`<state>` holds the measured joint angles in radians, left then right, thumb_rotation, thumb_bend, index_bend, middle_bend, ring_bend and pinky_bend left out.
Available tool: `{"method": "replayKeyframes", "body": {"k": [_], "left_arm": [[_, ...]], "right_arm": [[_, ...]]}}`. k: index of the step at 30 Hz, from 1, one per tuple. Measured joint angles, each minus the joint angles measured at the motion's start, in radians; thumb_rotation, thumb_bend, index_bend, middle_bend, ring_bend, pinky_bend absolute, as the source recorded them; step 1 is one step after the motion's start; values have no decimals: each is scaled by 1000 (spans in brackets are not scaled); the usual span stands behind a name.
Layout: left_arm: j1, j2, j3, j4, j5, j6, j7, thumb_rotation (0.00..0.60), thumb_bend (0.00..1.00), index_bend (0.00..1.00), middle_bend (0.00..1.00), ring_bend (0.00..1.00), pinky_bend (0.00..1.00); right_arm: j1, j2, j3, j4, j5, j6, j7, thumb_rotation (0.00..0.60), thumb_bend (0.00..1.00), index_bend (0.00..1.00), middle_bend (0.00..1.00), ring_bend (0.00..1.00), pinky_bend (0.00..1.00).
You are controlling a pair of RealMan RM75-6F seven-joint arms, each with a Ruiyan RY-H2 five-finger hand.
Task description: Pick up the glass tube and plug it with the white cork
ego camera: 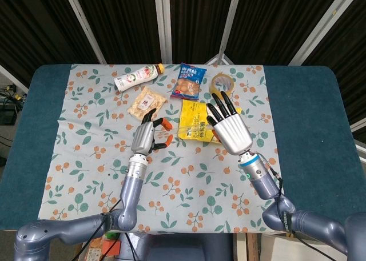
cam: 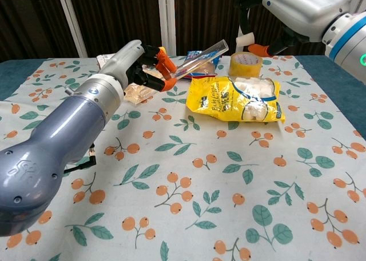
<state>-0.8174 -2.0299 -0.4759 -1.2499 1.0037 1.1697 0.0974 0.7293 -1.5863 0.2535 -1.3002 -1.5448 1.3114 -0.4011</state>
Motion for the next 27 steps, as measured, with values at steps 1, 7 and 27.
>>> {"method": "replayKeyframes", "body": {"k": [1,7,27], "left_arm": [[-1,-1,0,1,-1,-1,1,600,745,691,478,44,0],[-1,-4,-1,6,-5,-2,4,600,745,692,478,44,0],[-2,-17,-1,-3,-2,4,8,600,745,696,479,55,0]], "right_arm": [[0,-1,-1,0,1,0,-1,600,348,586,272,41,0],[-2,-4,-4,4,7,0,-1,600,348,586,272,42,0],[1,-5,-9,1,14,1,0,600,348,586,272,41,0]]}}
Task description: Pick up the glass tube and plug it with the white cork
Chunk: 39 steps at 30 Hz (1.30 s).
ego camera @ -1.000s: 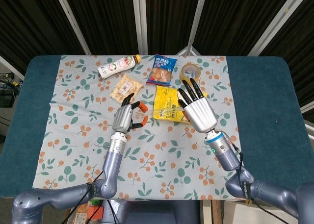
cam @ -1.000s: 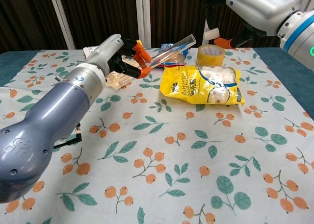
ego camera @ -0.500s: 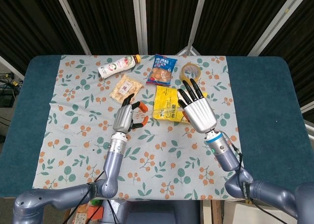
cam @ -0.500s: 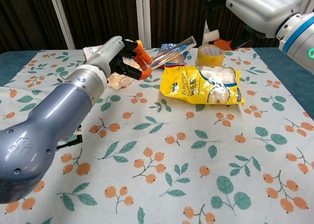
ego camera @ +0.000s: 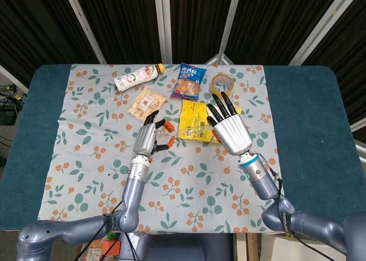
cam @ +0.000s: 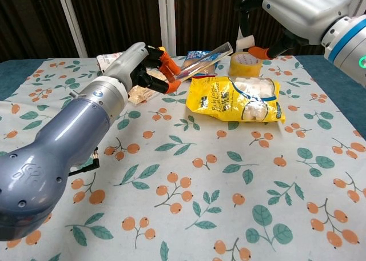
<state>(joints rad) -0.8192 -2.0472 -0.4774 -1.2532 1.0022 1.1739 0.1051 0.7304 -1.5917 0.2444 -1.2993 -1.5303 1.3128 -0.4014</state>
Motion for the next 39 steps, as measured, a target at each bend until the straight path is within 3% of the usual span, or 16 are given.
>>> {"method": "replayKeyframes", "body": {"k": [39], "left_arm": [[-12,-32,-19,-3,-26,0,21,600,745,699,480,56,0]], "right_arm": [[3,-8,1,-20,16,-2,-15,600,349,586,272,41,0]]}}
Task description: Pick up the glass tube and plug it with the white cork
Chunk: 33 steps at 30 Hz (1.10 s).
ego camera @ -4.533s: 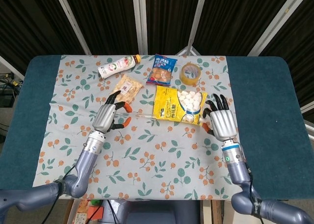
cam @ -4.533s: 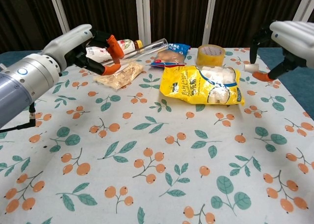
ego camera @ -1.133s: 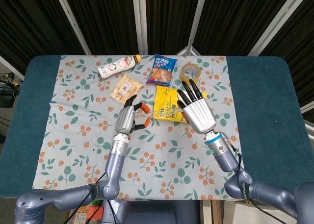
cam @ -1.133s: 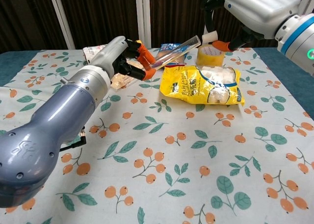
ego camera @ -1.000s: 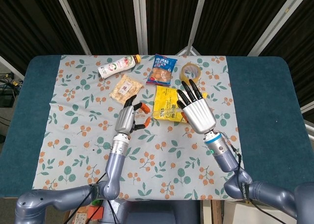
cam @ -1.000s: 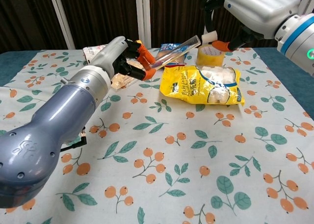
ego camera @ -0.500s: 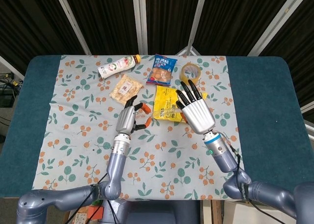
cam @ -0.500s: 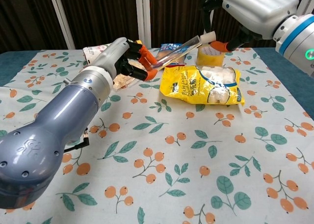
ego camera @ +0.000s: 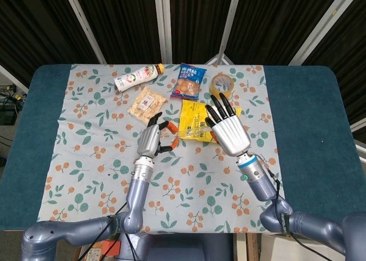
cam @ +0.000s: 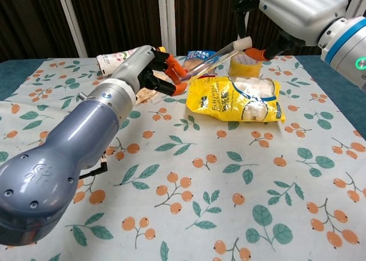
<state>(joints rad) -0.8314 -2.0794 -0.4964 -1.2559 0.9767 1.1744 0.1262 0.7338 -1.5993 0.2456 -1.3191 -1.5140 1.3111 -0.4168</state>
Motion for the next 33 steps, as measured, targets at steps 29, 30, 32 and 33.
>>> {"method": "replayKeyframes", "body": {"k": [29,30,32,33], "left_arm": [[1,-20,-23,-25,-40,13,23,600,745,700,482,56,0],[1,-21,-25,-29,-44,14,27,600,745,700,482,56,0],[2,-21,-29,-33,-50,16,32,600,745,700,483,56,0],[3,-21,-30,-37,-54,17,36,600,745,700,483,56,0]], "right_arm": [[4,-5,-4,8,-6,4,-8,600,348,586,272,41,0],[4,-6,-4,9,-7,4,-9,600,347,586,272,41,0],[4,-8,-5,11,-8,5,-10,600,348,586,272,41,0],[4,-9,-5,13,-8,6,-10,600,348,586,272,41,0]]}}
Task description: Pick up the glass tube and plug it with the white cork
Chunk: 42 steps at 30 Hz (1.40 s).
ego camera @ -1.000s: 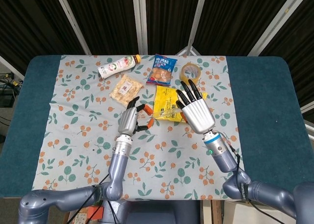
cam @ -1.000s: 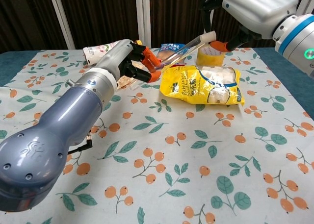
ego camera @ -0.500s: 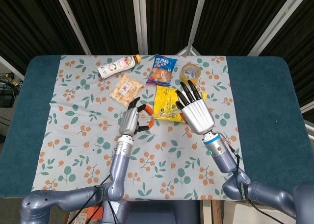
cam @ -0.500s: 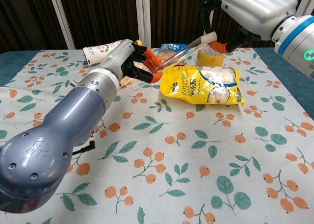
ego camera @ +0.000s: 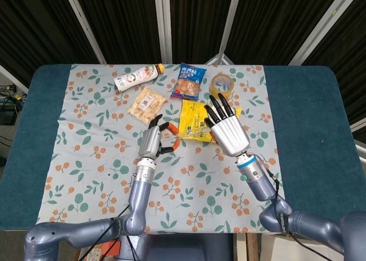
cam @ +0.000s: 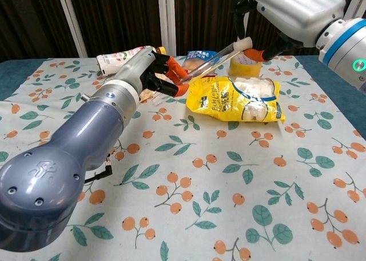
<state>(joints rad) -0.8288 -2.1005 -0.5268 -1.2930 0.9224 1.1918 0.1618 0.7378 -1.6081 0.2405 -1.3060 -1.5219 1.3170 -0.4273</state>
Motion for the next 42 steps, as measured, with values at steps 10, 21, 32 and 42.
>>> {"method": "replayKeyframes", "body": {"k": [10,21,32,42], "left_arm": [[4,-2,-10,-24,-26,8,17,600,746,700,484,57,0],[10,3,-23,-52,-59,18,42,600,745,700,485,57,0],[11,8,-36,-65,-88,19,53,600,745,700,485,57,0],[3,9,-37,-71,-88,12,47,600,745,700,486,57,0]], "right_arm": [[-1,-8,-3,10,-5,6,0,600,348,586,272,42,0],[2,-22,0,23,-3,10,-3,600,348,586,273,41,0],[2,-30,0,21,-3,13,-6,600,349,586,272,42,0],[2,-29,3,7,1,13,-12,600,349,586,273,41,0]]}}
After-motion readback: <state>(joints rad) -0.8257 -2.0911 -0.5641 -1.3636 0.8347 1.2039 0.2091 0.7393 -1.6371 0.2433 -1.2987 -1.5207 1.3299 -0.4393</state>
